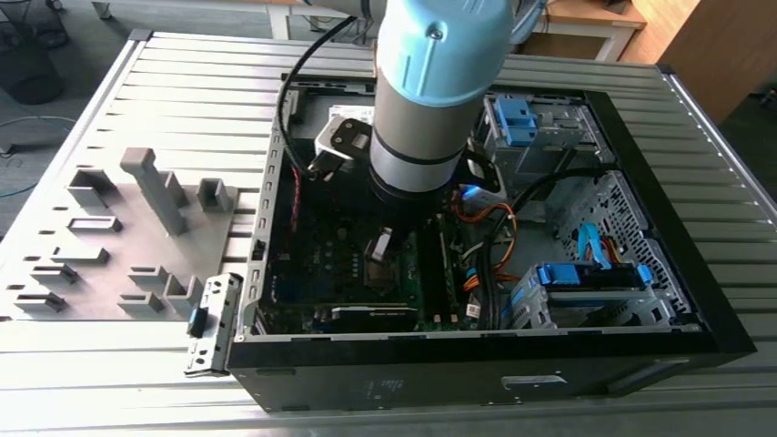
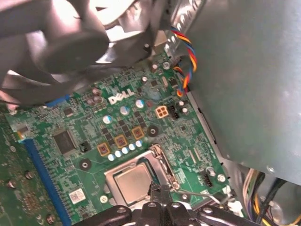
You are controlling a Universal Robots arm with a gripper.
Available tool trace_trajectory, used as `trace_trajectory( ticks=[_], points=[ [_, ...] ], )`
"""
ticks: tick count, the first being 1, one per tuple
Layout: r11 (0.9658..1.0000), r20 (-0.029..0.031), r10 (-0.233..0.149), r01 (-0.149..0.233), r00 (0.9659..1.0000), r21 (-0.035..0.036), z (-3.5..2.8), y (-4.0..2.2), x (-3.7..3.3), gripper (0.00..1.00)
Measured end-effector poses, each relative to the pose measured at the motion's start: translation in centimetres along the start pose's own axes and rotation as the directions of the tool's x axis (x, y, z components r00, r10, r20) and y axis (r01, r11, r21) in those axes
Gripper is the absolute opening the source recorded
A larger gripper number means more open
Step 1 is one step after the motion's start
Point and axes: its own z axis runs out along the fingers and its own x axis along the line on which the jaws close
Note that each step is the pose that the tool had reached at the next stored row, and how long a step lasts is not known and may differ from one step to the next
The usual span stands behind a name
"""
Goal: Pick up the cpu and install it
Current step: 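Close the cpu cover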
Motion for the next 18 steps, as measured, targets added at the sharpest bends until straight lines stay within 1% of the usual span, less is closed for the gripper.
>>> trace_trajectory(
  ticks=[3, 6, 7, 9, 11, 14, 18],
  points=[
    [1.0, 0.0002, 0.0, 0.0, 1.0, 0.0002, -0.02, 0.21, 0.35, 0.11],
    [1.0, -0.0003, 0.0, 0.0, 1.0, 0.0004, -0.07, 0.11, 0.75, 0.11],
    [1.0, -0.0018, 0.0, 0.0, 1.0, 0.0013, -0.07, 0.09, 0.81, 0.11],
    [1.0, -0.0028, 0.0, 0.0, 1.0, 0.0016, -0.12, 0.08, 0.84, 0.11],
    [1.0, -0.0034, 0.0, 0.0, 1.0, 0.0019, -0.32, 0.08, 0.82, 0.11],
    [1.0, -0.0079, 0.0, 0.0, 1.0, 0.0043, -0.68, 0.09, 0.78, 0.11],
    [1.0, -0.0171, 0.0, 0.0, 0.9999, 0.0089, -1.26, 0.13, 0.72, 0.11]
  ],
)
